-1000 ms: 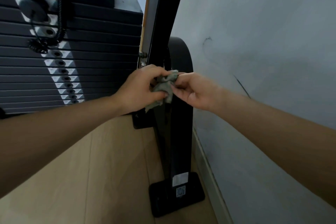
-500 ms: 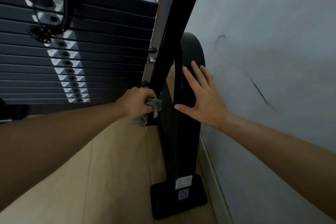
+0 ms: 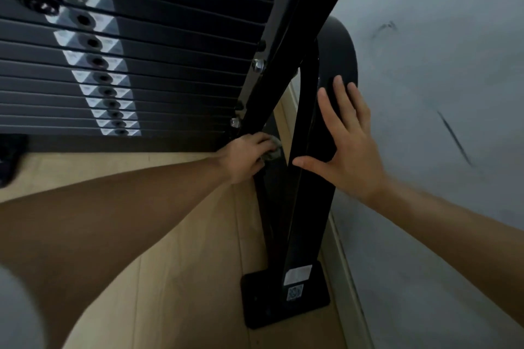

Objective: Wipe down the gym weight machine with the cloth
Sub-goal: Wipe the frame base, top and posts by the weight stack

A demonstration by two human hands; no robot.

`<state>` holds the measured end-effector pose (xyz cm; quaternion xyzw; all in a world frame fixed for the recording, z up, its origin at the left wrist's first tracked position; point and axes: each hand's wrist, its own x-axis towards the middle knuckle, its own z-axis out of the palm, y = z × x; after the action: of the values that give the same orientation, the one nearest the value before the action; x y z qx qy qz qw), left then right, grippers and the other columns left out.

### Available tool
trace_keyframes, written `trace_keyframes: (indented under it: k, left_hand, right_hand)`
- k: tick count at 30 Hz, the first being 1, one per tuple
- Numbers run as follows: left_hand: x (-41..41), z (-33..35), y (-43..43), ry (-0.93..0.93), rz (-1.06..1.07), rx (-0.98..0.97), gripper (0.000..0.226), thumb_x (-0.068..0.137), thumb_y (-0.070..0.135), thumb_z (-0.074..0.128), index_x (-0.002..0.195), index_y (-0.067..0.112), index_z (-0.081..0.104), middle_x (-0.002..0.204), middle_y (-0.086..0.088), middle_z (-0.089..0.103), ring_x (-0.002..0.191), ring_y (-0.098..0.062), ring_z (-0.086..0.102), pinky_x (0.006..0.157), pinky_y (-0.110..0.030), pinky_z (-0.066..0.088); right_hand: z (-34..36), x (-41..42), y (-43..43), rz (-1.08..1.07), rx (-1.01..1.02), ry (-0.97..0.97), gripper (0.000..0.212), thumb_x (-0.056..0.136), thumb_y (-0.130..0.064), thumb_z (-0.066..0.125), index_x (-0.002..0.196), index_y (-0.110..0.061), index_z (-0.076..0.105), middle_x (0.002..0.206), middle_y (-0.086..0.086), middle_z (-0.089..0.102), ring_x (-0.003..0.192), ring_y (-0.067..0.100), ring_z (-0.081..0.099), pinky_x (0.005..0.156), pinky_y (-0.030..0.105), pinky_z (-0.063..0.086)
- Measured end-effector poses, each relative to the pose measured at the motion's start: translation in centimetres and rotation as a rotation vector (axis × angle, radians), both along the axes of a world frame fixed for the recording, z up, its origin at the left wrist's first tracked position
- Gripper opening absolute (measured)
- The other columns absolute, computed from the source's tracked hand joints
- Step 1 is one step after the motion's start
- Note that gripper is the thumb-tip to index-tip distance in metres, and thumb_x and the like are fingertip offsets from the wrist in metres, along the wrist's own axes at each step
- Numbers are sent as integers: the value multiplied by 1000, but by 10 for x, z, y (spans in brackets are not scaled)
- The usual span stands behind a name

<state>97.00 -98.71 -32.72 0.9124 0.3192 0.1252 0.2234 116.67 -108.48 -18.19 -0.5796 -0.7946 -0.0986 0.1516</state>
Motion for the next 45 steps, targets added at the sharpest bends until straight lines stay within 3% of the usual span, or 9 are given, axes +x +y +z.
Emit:
trace_keyframes:
  k: [5, 10, 14, 19, 22, 29, 35, 39, 45]
  left_hand:
    - [1, -20, -4, 437, -176, 114, 77, 100, 40, 51, 162, 24, 7, 170, -6, -6, 156, -27, 4, 123, -40, 26]
    - [-12, -27, -14, 478, -414, 279, 77, 98, 44, 42, 161, 29, 0, 170, -6, -6, 156, -29, -5, 125, -48, 20]
    - [-17, -22, -21, 397, -615, 378, 78, 84, 51, 6, 161, 33, 6, 170, -4, -1, 156, -27, -2, 125, -46, 10]
    - [-12, -18, -4, 457, -326, 299, 81, 94, 59, 40, 161, 34, 1, 169, -3, -9, 157, -24, -1, 124, -40, 11]
    - [-6, -17, 6, 461, -180, 237, 82, 95, 60, 40, 161, 32, -1, 169, -6, -12, 156, -25, 7, 120, -38, 23]
    - [-20, -19, -10, 530, -361, 312, 90, 93, 59, 42, 160, 28, -10, 168, -6, -16, 155, -30, -10, 124, -48, 20]
    - [-23, -14, -28, 510, -570, 338, 88, 92, 56, 49, 162, 29, 3, 169, -7, -5, 155, -30, -3, 121, -45, 24]
    - [-19, -16, -17, 438, -379, 233, 82, 92, 58, 46, 160, 35, 7, 169, -2, -3, 156, -25, 4, 117, -47, 36]
    - [5, -17, -8, 458, -184, 125, 87, 92, 64, 47, 161, 32, 4, 170, -3, -8, 156, -29, -2, 121, -47, 28]
  right_hand:
    - [-2, 1, 2, 10, 17, -11, 107, 81, -69, 67, 157, -7, 24, 165, 21, 12, 153, 40, 5, 126, 37, 4]
    - [-3, 2, 2, 11, 13, -34, 107, 82, -70, 66, 155, -3, 26, 163, 25, 13, 151, 45, 7, 126, 42, 5]
    - [-3, 2, 4, 13, 25, -43, 108, 81, -70, 67, 154, -1, 29, 162, 27, 15, 150, 46, 8, 126, 45, 8]
    - [-2, 1, 5, 16, 19, -37, 107, 81, -71, 67, 154, -1, 29, 162, 27, 16, 150, 46, 9, 126, 46, 9]
    - [-1, 1, 5, 18, 15, -39, 108, 80, -72, 66, 154, -2, 29, 162, 26, 16, 151, 45, 9, 126, 41, 6]
    - [0, -1, 3, 22, 34, -50, 107, 80, -71, 67, 153, -1, 32, 161, 27, 19, 149, 47, 12, 125, 46, 11]
    - [0, -2, 3, 23, 43, -38, 105, 80, -68, 70, 152, 0, 32, 160, 28, 20, 149, 48, 13, 125, 47, 13]
    - [1, -2, 2, 16, 27, -15, 106, 80, -68, 71, 153, -3, 31, 162, 25, 18, 150, 45, 11, 125, 42, 11]
    - [4, -1, 2, 12, 22, -8, 105, 78, -67, 73, 154, -7, 32, 164, 18, 17, 152, 39, 10, 123, 23, 3]
